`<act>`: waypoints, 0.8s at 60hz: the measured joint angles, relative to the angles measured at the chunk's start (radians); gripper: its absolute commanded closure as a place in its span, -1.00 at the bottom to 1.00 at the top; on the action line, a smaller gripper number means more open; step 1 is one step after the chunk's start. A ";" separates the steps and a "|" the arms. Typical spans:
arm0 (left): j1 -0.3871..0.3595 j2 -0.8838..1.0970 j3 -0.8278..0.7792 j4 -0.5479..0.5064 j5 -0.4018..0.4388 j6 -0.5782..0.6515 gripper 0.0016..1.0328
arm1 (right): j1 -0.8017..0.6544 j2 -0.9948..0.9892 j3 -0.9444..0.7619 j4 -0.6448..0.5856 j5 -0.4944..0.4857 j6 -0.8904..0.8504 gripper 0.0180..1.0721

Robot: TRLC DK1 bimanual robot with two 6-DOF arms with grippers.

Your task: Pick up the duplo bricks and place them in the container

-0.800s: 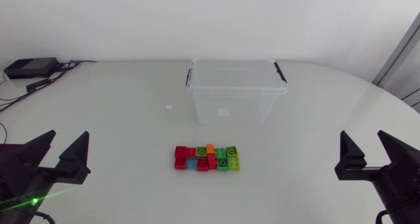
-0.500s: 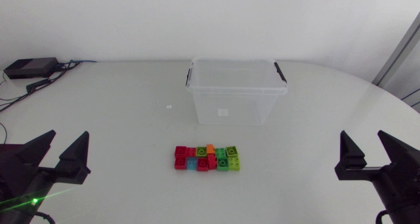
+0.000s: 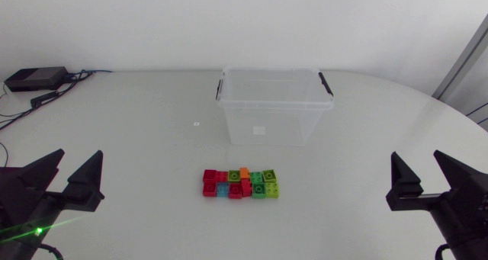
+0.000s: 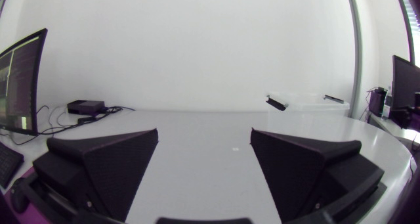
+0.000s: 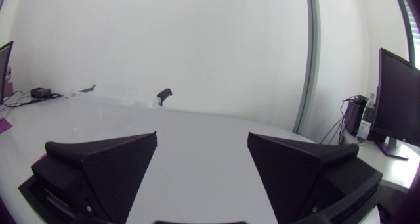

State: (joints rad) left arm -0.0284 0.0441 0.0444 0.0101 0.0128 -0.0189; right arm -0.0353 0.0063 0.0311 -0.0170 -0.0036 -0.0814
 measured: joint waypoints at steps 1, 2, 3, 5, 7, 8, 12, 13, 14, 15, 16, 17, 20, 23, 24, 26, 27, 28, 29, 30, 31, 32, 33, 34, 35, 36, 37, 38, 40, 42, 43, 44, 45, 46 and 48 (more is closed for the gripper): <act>0.000 0.013 0.006 0.003 0.000 0.000 -0.88 | 0.009 0.005 0.006 -0.005 0.000 0.000 -0.78; 0.000 0.045 0.022 0.009 0.000 0.000 -0.88 | 0.020 0.016 0.014 -0.008 0.000 0.000 -0.78; 0.000 0.064 0.032 0.011 0.000 0.000 -0.88 | 0.029 0.023 0.022 -0.009 0.000 0.000 -0.78; 0.000 0.122 0.064 0.012 0.000 0.000 -0.88 | 0.048 0.060 0.044 -0.008 0.000 0.000 -0.79; -0.001 0.179 0.096 0.015 0.000 0.000 -0.88 | 0.063 0.105 0.071 -0.005 0.000 0.003 -0.83; -0.001 0.213 0.117 0.016 0.000 0.000 -0.88 | 0.067 0.122 0.082 -0.003 0.000 0.003 -0.90; -0.012 0.332 0.191 0.016 0.000 0.000 -0.88 | 0.085 0.243 0.148 0.002 0.000 0.003 -0.91; -0.015 0.357 0.206 0.014 0.000 0.000 -0.88 | 0.089 0.279 0.169 0.002 0.000 0.003 -0.91; -0.021 0.395 0.230 0.012 0.001 0.000 -0.88 | 0.093 0.306 0.183 0.002 0.000 0.003 -0.91; -0.025 0.418 0.245 0.009 0.001 0.000 -0.88 | 0.096 0.329 0.196 0.002 0.000 0.003 -0.91; -0.029 0.444 0.260 0.002 0.002 0.000 -0.88 | 0.099 0.347 0.207 0.002 0.000 0.003 -0.91; -0.032 0.469 0.276 -0.006 0.005 0.000 -0.88 | 0.103 0.376 0.223 0.002 0.000 0.003 -0.91; -0.049 0.573 0.342 -0.053 0.032 0.001 -0.88 | 0.116 0.465 0.272 -0.001 0.000 0.003 -0.91; -0.060 0.663 0.396 -0.104 0.066 0.001 -0.88 | 0.134 0.529 0.304 -0.002 0.000 0.003 -0.91; -0.063 0.698 0.417 -0.124 0.079 0.005 -0.88 | 0.142 0.549 0.313 -0.003 0.000 0.003 -0.91; -0.069 0.762 0.455 -0.159 0.093 0.024 -0.88 | 0.155 0.587 0.327 -0.003 -0.002 0.003 -0.91; -0.072 0.790 0.474 -0.174 0.096 0.032 -0.86 | 0.161 0.604 0.332 -0.003 -0.003 0.003 -0.91; -0.075 0.816 0.489 -0.187 0.099 0.045 -0.86 | 0.164 0.620 0.337 -0.005 -0.009 0.003 -0.91; -0.078 0.845 0.506 -0.203 0.099 0.055 -0.86 | 0.167 0.634 0.341 -0.006 -0.014 0.003 -0.91; -0.082 0.879 0.525 -0.219 0.100 0.068 -0.86 | 0.169 0.642 0.343 -0.007 -0.017 0.003 -0.91; -0.087 0.908 0.542 -0.230 0.102 0.078 -0.86 | 0.174 0.666 0.350 -0.011 -0.026 0.003 -0.91; -0.092 0.946 0.565 -0.242 0.103 0.092 -0.84 | 0.179 0.681 0.355 -0.018 -0.031 0.003 -0.91; -0.095 0.982 0.585 -0.252 0.104 0.106 -0.83 | 0.184 0.701 0.361 -0.027 -0.038 0.003 -0.91; -0.100 1.014 0.603 -0.259 0.104 0.117 -0.78 | 0.187 0.716 0.365 -0.033 -0.041 0.003 -0.91; -0.107 1.069 0.631 -0.271 0.106 0.149 -0.77 | 0.195 0.745 0.375 -0.046 -0.055 0.003 -0.91; -0.112 1.098 0.645 -0.277 0.107 0.168 -0.77 | 0.199 0.760 0.380 -0.057 -0.064 0.003 -0.91; -0.118 1.138 0.664 -0.285 0.106 0.201 -0.77 | 0.203 0.784 0.387 -0.068 -0.082 0.003 -0.91; -0.122 1.155 0.674 -0.289 0.106 0.223 -0.77 | 0.205 0.798 0.391 -0.076 -0.092 0.004 -0.91; -0.133 1.210 0.694 -0.298 0.107 0.280 -0.77 | 0.208 0.832 0.401 -0.097 -0.125 0.003 -0.91; -0.145 1.247 0.705 -0.304 0.108 0.330 -0.77 | 0.211 0.862 0.410 -0.117 -0.148 0.002 -0.91; -0.151 1.262 0.708 -0.305 0.108 0.355 -0.77 | 0.211 0.877 0.414 -0.126 -0.156 -0.002 -0.91; -0.157 1.272 0.710 -0.307 0.110 0.372 -0.77 | 0.212 0.888 0.418 -0.134 -0.158 -0.004 -0.91; -0.171 1.288 0.715 -0.314 0.110 0.406 -0.77 | 0.217 0.909 0.425 -0.152 -0.161 -0.019 -0.91; -0.177 1.292 0.716 -0.317 0.110 0.418 -0.78 | 0.220 0.918 0.429 -0.163 -0.160 -0.026 -0.91; -0.199 1.301 0.718 -0.326 0.111 0.464 -0.78 | 0.235 0.938 0.438 -0.188 -0.157 -0.045 -0.91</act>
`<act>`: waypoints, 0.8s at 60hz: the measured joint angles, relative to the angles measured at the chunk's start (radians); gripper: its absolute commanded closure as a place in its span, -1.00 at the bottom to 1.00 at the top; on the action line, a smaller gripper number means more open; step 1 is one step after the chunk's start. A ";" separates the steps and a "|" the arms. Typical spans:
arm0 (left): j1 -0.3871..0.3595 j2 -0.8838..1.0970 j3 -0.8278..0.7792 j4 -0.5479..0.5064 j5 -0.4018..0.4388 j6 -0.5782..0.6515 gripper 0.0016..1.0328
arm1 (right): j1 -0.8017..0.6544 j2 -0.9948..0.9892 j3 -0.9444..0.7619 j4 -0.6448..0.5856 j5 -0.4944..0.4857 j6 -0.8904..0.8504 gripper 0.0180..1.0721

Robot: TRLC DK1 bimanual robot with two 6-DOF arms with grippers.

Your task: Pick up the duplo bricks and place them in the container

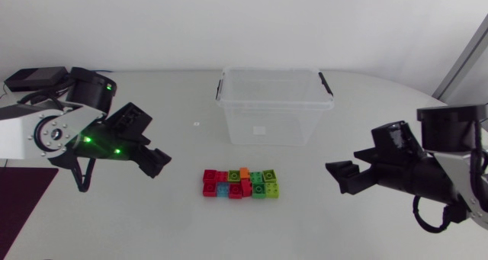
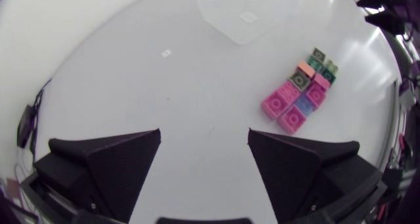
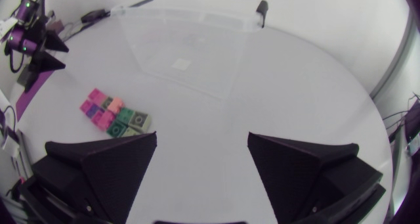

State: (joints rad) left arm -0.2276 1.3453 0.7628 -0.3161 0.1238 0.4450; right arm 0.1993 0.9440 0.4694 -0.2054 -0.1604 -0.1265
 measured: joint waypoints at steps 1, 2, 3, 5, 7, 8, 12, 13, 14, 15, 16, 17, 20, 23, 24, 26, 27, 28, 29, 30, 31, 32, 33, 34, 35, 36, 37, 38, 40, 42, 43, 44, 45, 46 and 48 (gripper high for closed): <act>-0.013 0.001 0.000 -0.005 0.003 0.017 -0.78 | 0.011 0.011 0.005 -0.013 0.005 -0.013 -0.91; -0.025 0.002 0.000 -0.008 0.009 0.033 -0.78 | 0.021 0.019 0.010 -0.025 0.011 -0.022 -0.91; -0.040 0.002 0.000 -0.011 0.011 0.045 -0.78 | 0.029 0.026 0.014 -0.036 0.018 -0.033 -0.91; -0.072 0.002 0.000 -0.012 0.014 0.068 -0.78 | 0.061 0.056 0.035 -0.081 0.035 -0.066 -0.91; -0.104 0.002 0.000 -0.012 0.022 0.086 -0.77 | 0.084 0.083 0.056 -0.119 0.042 -0.107 -0.91; -0.127 0.004 0.000 -0.008 0.026 0.094 -0.77 | 0.100 0.105 0.072 -0.142 0.043 -0.133 -0.91; -0.181 0.018 0.000 0.040 0.029 0.107 -0.77 | 0.143 0.167 0.108 -0.175 0.046 -0.208 -0.91; -0.192 0.025 0.000 0.057 0.029 0.109 -0.77 | 0.154 0.182 0.113 -0.179 0.048 -0.225 -0.91; -0.200 0.033 0.000 0.072 0.029 0.110 -0.77 | 0.163 0.190 0.116 -0.181 0.051 -0.234 -0.91; -0.206 0.043 0.000 0.087 0.029 0.110 -0.77 | 0.179 0.202 0.119 -0.182 0.055 -0.250 -0.91; -0.210 0.053 0.000 0.102 0.029 0.110 -0.77 | 0.189 0.210 0.120 -0.182 0.056 -0.259 -0.91; -0.214 0.068 0.001 0.119 0.029 0.110 -0.77 | 0.201 0.217 0.120 -0.180 0.056 -0.271 -0.91; -0.217 0.108 0.006 0.140 0.027 0.110 -0.77 | 0.233 0.236 0.120 -0.176 0.057 -0.291 -0.91; -0.217 0.177 0.018 0.176 0.024 0.110 -0.77 | 0.261 0.264 0.127 -0.167 0.060 -0.301 -0.90; -0.216 0.204 0.022 0.198 0.020 0.110 -0.77 | 0.271 0.277 0.134 -0.164 0.060 -0.302 -0.90; -0.216 0.237 0.027 0.220 0.016 0.110 -0.77 | 0.282 0.290 0.142 -0.161 0.061 -0.302 -0.90; -0.216 0.248 0.030 0.227 0.017 0.109 -0.77 | 0.286 0.300 0.150 -0.161 0.060 -0.304 -0.90; -0.216 0.262 0.033 0.235 0.015 0.109 -0.77 | 0.290 0.307 0.154 -0.159 0.059 -0.305 -0.90; -0.216 0.277 0.036 0.238 0.010 0.109 -0.77 | 0.297 0.317 0.163 -0.158 0.056 -0.306 -0.90; -0.217 0.286 0.040 0.240 0.010 0.109 -0.77 | 0.303 0.327 0.170 -0.158 0.054 -0.306 -0.90; -0.219 0.299 0.044 0.241 0.008 0.109 -0.77 | 0.308 0.334 0.177 -0.158 0.053 -0.309 -0.90; -0.219 0.310 0.048 0.241 0.007 0.109 -0.77 | 0.312 0.341 0.183 -0.158 0.052 -0.309 -0.90; -0.223 0.323 0.054 0.240 0.006 0.109 -0.77 | 0.320 0.355 0.193 -0.158 0.046 -0.316 -0.90; -0.225 0.332 0.058 0.240 0.006 0.109 -0.77 | 0.324 0.365 0.200 -0.158 0.039 -0.318 -0.90; -0.229 0.349 0.068 0.234 0.006 0.109 -0.77 | 0.330 0.380 0.210 -0.158 0.027 -0.324 -0.90; -0.233 0.360 0.077 0.229 0.006 0.109 -0.77 | 0.332 0.389 0.217 -0.158 0.023 -0.324 -0.90; -0.237 0.378 0.088 0.222 0.006 0.109 -0.77 | 0.340 0.409 0.229 -0.158 0.010 -0.330 -0.90; -0.241 0.388 0.096 0.217 0.007 0.109 -0.77 | 0.344 0.418 0.235 -0.158 0.004 -0.332 -0.90; -0.248 0.409 0.113 0.212 0.010 0.109 -0.77 | 0.358 0.450 0.257 -0.158 -0.012 -0.341 -0.90; -0.260 0.426 0.126 0.201 0.011 0.110 -0.77 | 0.366 0.468 0.272 -0.158 -0.023 -0.347 -0.90; -0.267 0.432 0.128 0.191 0.010 0.110 -0.77 | 0.371 0.483 0.283 -0.158 -0.032 -0.350 -0.90; -0.274 0.436 0.127 0.177 0.010 0.112 -0.77 | 0.377 0.499 0.298 -0.158 -0.040 -0.352 -0.90; -0.280 0.436 0.126 0.164 0.010 0.114 -0.77 | 0.380 0.511 0.309 -0.158 -0.046 -0.354 -0.90; -0.290 0.436 0.124 0.151 0.010 0.117 -0.77 | 0.384 0.526 0.323 -0.158 -0.050 -0.355 -0.90; -0.310 0.434 0.114 0.126 0.010 0.128 -0.77 | 0.392 0.554 0.349 -0.158 -0.053 -0.363 -0.90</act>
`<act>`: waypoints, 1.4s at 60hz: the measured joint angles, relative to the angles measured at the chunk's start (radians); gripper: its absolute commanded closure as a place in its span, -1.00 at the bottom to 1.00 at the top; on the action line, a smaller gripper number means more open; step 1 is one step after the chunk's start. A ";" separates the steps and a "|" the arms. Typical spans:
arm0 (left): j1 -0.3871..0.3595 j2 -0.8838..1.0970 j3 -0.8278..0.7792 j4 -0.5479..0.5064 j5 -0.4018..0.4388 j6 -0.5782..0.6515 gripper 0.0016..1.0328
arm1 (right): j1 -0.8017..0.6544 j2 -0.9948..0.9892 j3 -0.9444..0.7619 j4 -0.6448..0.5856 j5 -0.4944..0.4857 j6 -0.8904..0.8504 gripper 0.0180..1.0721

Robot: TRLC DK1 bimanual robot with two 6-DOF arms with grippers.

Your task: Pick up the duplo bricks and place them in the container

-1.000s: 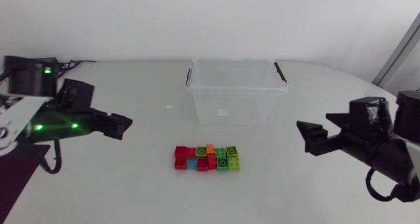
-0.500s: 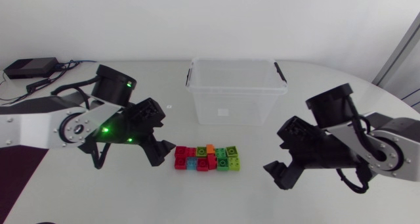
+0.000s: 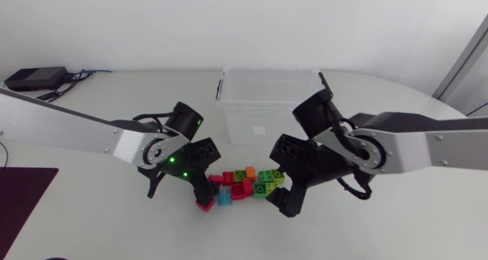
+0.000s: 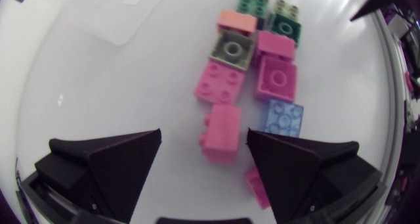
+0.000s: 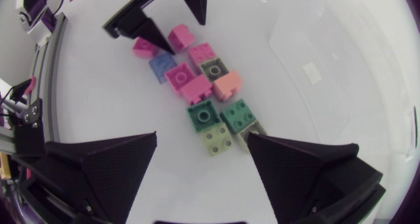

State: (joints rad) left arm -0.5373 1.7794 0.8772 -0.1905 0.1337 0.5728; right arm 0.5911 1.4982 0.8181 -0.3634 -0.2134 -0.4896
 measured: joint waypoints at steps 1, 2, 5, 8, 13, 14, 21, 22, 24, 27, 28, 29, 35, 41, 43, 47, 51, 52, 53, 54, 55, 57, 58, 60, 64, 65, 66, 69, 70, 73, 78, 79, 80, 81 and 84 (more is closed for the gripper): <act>-0.008 -0.002 -0.005 -0.006 0.001 0.005 -0.77 | 0.003 0.010 0.009 0.000 0.000 -0.006 -0.90; -0.023 -0.008 -0.018 -0.009 0.007 0.005 -0.77 | 0.008 0.029 0.025 0.000 0.000 -0.013 -0.90; -0.060 -0.059 -0.061 -0.042 0.017 0.023 -0.77 | 0.025 0.086 0.071 0.000 0.000 -0.022 -0.90; -0.079 -0.114 -0.100 -0.075 0.027 0.033 -0.77 | 0.038 0.135 0.107 0.000 0.000 -0.036 -0.90; -0.079 -0.209 -0.116 -0.117 0.058 0.035 -0.77 | 0.051 0.220 0.164 0.000 0.000 -0.056 -0.90; -0.077 -0.224 -0.115 -0.117 0.061 0.035 -0.77 | 0.052 0.233 0.171 0.000 0.000 -0.058 -0.90; -0.055 -0.277 -0.076 -0.099 0.071 0.034 -0.77 | 0.049 0.351 0.245 -0.053 -0.008 -0.082 -0.87; -0.054 -0.275 -0.071 -0.097 0.071 0.033 -0.77 | 0.047 0.358 0.250 -0.061 -0.010 -0.085 -0.87; -0.054 -0.264 -0.055 -0.094 0.071 0.033 -0.77 | 0.042 0.371 0.253 -0.079 -0.011 -0.092 -0.87; -0.054 -0.237 -0.037 -0.075 0.071 0.032 -0.77 | 0.031 0.374 0.253 -0.111 -0.011 -0.106 -0.87; -0.054 -0.221 -0.029 -0.067 0.072 0.031 -0.77 | 0.026 0.374 0.253 -0.126 -0.010 -0.114 -0.87; -0.054 -0.211 -0.023 -0.063 0.072 0.030 -0.77 | 0.020 0.374 0.252 -0.137 -0.010 -0.119 -0.87; -0.058 -0.133 0.011 -0.042 0.071 0.030 -0.77 | -0.016 0.362 0.223 -0.143 -0.007 -0.153 -0.84; -0.075 -0.080 0.031 0.000 0.071 0.022 -0.77 | -0.054 0.300 0.153 -0.172 0.008 -0.173 -0.84; -0.081 -0.060 0.041 0.021 0.072 0.016 -0.77 | -0.064 0.276 0.129 -0.193 0.019 -0.174 -0.84; -0.087 -0.021 0.062 0.072 0.072 -0.002 -0.77 | -0.070 0.235 0.098 -0.223 0.036 -0.177 -0.84; -0.087 0.018 0.082 0.123 0.067 -0.024 -0.77 | -0.069 0.199 0.088 -0.233 0.035 -0.177 -0.84; -0.087 0.026 0.087 0.133 0.063 -0.027 -0.78 | -0.068 0.185 0.085 -0.233 0.035 -0.177 -0.84; -0.087 0.037 0.093 0.142 0.053 -0.032 -0.78 | -0.067 0.172 0.085 -0.233 0.035 -0.177 -0.84; -0.087 0.047 0.100 0.150 0.046 -0.039 -0.78 | -0.065 0.164 0.085 -0.234 0.035 -0.176 -0.84; -0.085 0.057 0.105 0.161 0.046 -0.047 -0.79 | -0.061 0.145 0.085 -0.233 0.036 -0.173 -0.84; -0.079 0.069 0.114 0.174 0.041 -0.053 -0.78 | -0.057 0.128 0.085 -0.233 0.035 -0.171 -0.84; -0.077 0.071 0.116 0.175 0.041 -0.055 -0.78 | -0.055 0.121 0.085 -0.234 0.037 -0.169 -0.84; -0.071 0.074 0.117 0.174 0.029 -0.056 -0.77 | -0.048 0.109 0.085 -0.233 0.039 -0.168 -0.84; -0.056 0.084 0.118 0.145 -0.014 -0.056 -0.76 | -0.040 0.089 0.085 -0.234 0.042 -0.166 -0.84; -0.051 0.087 0.119 0.137 -0.015 -0.056 -0.73 | -0.038 0.086 0.085 -0.234 0.043 -0.166 -0.84; -0.045 0.090 0.124 0.118 -0.019 -0.057 -0.71 | -0.037 0.080 0.085 -0.234 0.045 -0.166 -0.84; -0.035 0.090 0.134 0.082 -0.032 -0.051 -0.71 | -0.037 0.070 0.085 -0.235 0.046 -0.166 -0.84; -0.031 0.090 0.135 0.075 -0.034 -0.048 -0.71 | -0.037 0.066 0.085 -0.235 0.046 -0.166 -0.84; -0.019 0.084 0.135 0.056 -0.036 -0.040 -0.71 | -0.037 0.055 0.085 -0.235 0.046 -0.166 -0.84; 0.017 0.052 0.111 0.023 -0.046 -0.003 -0.71 | -0.037 0.035 0.079 -0.235 0.046 -0.166 -0.84; 0.031 0.042 0.099 0.019 -0.053 0.010 -0.71 | -0.038 0.031 0.078 -0.235 0.046 -0.166 -0.84; 0.039 0.035 0.091 0.018 -0.059 0.018 -0.71 | -0.040 0.028 0.077 -0.235 0.046 -0.166 -0.84; 0.053 0.023 0.079 0.016 -0.072 0.035 -0.71 | -0.042 0.024 0.075 -0.235 0.046 -0.166 -0.85; 0.088 -0.007 0.047 0.016 -0.111 0.077 -0.71 | -0.052 0.016 0.071 -0.235 0.047 -0.166 -0.85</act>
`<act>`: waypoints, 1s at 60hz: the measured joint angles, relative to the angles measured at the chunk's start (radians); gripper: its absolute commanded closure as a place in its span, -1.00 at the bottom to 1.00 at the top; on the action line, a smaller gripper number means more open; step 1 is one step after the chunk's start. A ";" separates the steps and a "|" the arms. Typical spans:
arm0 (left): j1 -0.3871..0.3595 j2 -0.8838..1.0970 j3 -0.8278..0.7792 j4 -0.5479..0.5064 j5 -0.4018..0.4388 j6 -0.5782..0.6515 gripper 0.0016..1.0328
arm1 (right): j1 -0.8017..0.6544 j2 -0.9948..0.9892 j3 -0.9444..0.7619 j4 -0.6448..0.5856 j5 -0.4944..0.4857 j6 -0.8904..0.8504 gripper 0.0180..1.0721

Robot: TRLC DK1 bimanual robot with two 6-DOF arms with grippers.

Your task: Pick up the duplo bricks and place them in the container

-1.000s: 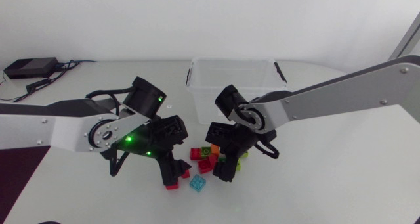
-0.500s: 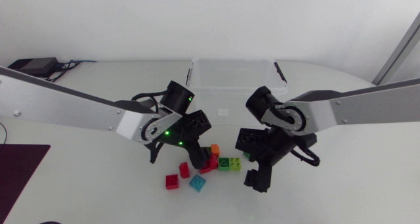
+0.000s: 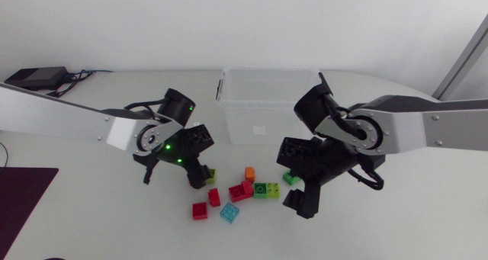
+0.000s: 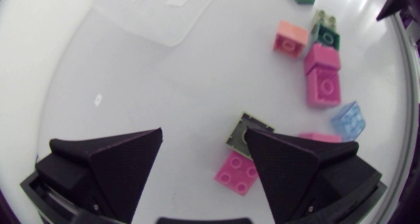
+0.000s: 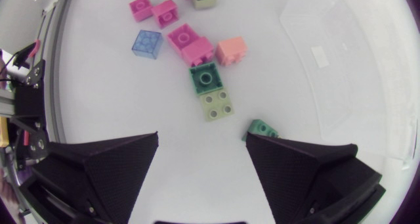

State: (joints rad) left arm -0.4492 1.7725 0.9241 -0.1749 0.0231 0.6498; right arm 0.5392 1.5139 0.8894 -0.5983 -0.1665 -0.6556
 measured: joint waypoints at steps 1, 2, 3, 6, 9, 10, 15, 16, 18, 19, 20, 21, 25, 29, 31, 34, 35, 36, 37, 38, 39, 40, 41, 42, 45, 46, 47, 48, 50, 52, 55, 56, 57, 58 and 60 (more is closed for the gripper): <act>0.015 -0.011 -0.012 0.000 -0.013 0.016 -0.71 | -0.007 -0.002 -0.002 0.000 0.003 0.000 -0.85; 0.024 -0.019 -0.019 0.000 -0.022 0.026 -0.71 | -0.012 -0.003 -0.002 0.000 0.003 0.000 -0.85; 0.035 -0.026 -0.026 0.000 -0.030 0.035 -0.71 | -0.017 -0.003 -0.002 0.000 0.005 0.000 -0.85; 0.069 -0.051 -0.046 -0.006 -0.045 0.061 -0.71 | -0.037 -0.003 -0.002 0.008 0.006 0.002 -0.85; 0.106 -0.090 -0.072 -0.030 -0.062 0.082 -0.72 | -0.059 0.003 -0.002 0.035 0.013 0.024 -0.85; 0.117 -0.106 -0.084 -0.038 -0.061 0.088 -0.73 | -0.066 0.008 -0.002 0.051 0.028 0.035 -0.85; 0.153 -0.182 -0.134 -0.079 -0.027 0.095 -0.73 | -0.085 0.038 0.000 0.102 0.073 0.087 -0.85; 0.154 -0.198 -0.139 -0.090 -0.013 0.095 -0.73 | -0.086 0.044 0.000 0.106 0.076 0.096 -0.85; 0.153 -0.228 -0.144 -0.099 0.011 0.092 -0.73 | -0.090 0.060 0.000 0.109 0.087 0.114 -0.85; 0.153 -0.247 -0.145 -0.103 0.024 0.091 -0.73 | -0.091 0.064 0.000 0.109 0.095 0.126 -0.85; 0.151 -0.261 -0.145 -0.105 0.032 0.090 -0.73 | -0.092 0.070 0.000 0.110 0.100 0.134 -0.85; 0.148 -0.282 -0.145 -0.105 0.047 0.085 -0.73 | -0.095 0.079 0.000 0.117 0.114 0.145 -0.85; 0.140 -0.341 -0.145 -0.105 0.077 0.077 -0.73 | -0.108 0.107 0.005 0.132 0.134 0.182 -0.85; 0.135 -0.375 -0.145 -0.105 0.087 0.071 -0.76 | -0.130 0.129 0.012 0.147 0.151 0.207 -0.85; 0.134 -0.388 -0.145 -0.106 0.093 0.061 -0.76 | -0.147 0.139 0.016 0.161 0.163 0.221 -0.85; 0.133 -0.397 -0.145 -0.113 0.101 0.056 -0.76 | -0.172 0.156 0.025 0.174 0.171 0.239 -0.85; 0.133 -0.398 -0.145 -0.115 0.104 0.056 -0.76 | -0.177 0.161 0.028 0.177 0.174 0.242 -0.85; 0.133 -0.399 -0.145 -0.117 0.105 0.056 -0.76 | -0.185 0.169 0.033 0.179 0.178 0.248 -0.85; 0.133 -0.399 -0.145 -0.117 0.104 0.054 -0.76 | -0.190 0.175 0.035 0.181 0.184 0.250 -0.85; 0.133 -0.399 -0.145 -0.117 0.104 0.054 -0.76 | -0.197 0.184 0.040 0.184 0.194 0.258 -0.85; 0.133 -0.399 -0.145 -0.117 0.104 0.054 -0.76 | -0.202 0.190 0.043 0.185 0.198 0.262 -0.85; 0.133 -0.399 -0.145 -0.119 0.104 0.054 -0.76 | -0.210 0.200 0.048 0.188 0.199 0.268 -0.85; 0.133 -0.399 -0.145 -0.119 0.104 0.054 -0.76 | -0.212 0.205 0.050 0.190 0.202 0.270 -0.85; 0.133 -0.399 -0.145 -0.120 0.104 0.054 -0.76 | -0.217 0.213 0.053 0.192 0.206 0.272 -0.85; 0.135 -0.400 -0.145 -0.120 0.105 0.054 -0.76 | -0.224 0.227 0.056 0.199 0.218 0.280 -0.85; 0.135 -0.401 -0.145 -0.120 0.105 0.054 -0.76 | -0.225 0.233 0.058 0.200 0.222 0.283 -0.85; 0.135 -0.402 -0.145 -0.120 0.105 0.054 -0.76 | -0.226 0.240 0.061 0.201 0.222 0.285 -0.85; 0.135 -0.404 -0.145 -0.120 0.105 0.054 -0.76 | -0.226 0.246 0.062 0.203 0.224 0.288 -0.85; 0.135 -0.410 -0.145 -0.120 0.105 0.054 -0.76 | -0.223 0.259 0.068 0.204 0.227 0.293 -0.85; 0.135 -0.415 -0.145 -0.120 0.105 0.054 -0.76 | -0.214 0.270 0.072 0.204 0.240 0.301 -0.85; 0.135 -0.423 -0.146 -0.120 0.108 0.054 -0.76 | -0.192 0.287 0.084 0.205 0.255 0.320 -0.85; 0.135 -0.424 -0.146 -0.120 0.108 0.054 -0.76 | -0.186 0.290 0.088 0.204 0.259 0.323 -0.85; 0.135 -0.426 -0.147 -0.120 0.108 0.054 -0.76 | -0.179 0.293 0.093 0.205 0.266 0.330 -0.85; 0.135 -0.427 -0.148 -0.120 0.108 0.054 -0.76 | -0.174 0.296 0.098 0.204 0.270 0.335 -0.85; 0.135 -0.430 -0.154 -0.120 0.108 0.054 -0.76 | -0.162 0.304 0.112 0.205 0.281 0.347 -0.84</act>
State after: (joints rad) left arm -0.3145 1.3422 0.7704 -0.2951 0.1310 0.7036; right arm 0.3775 1.8183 1.0016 -0.3935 0.1143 -0.3084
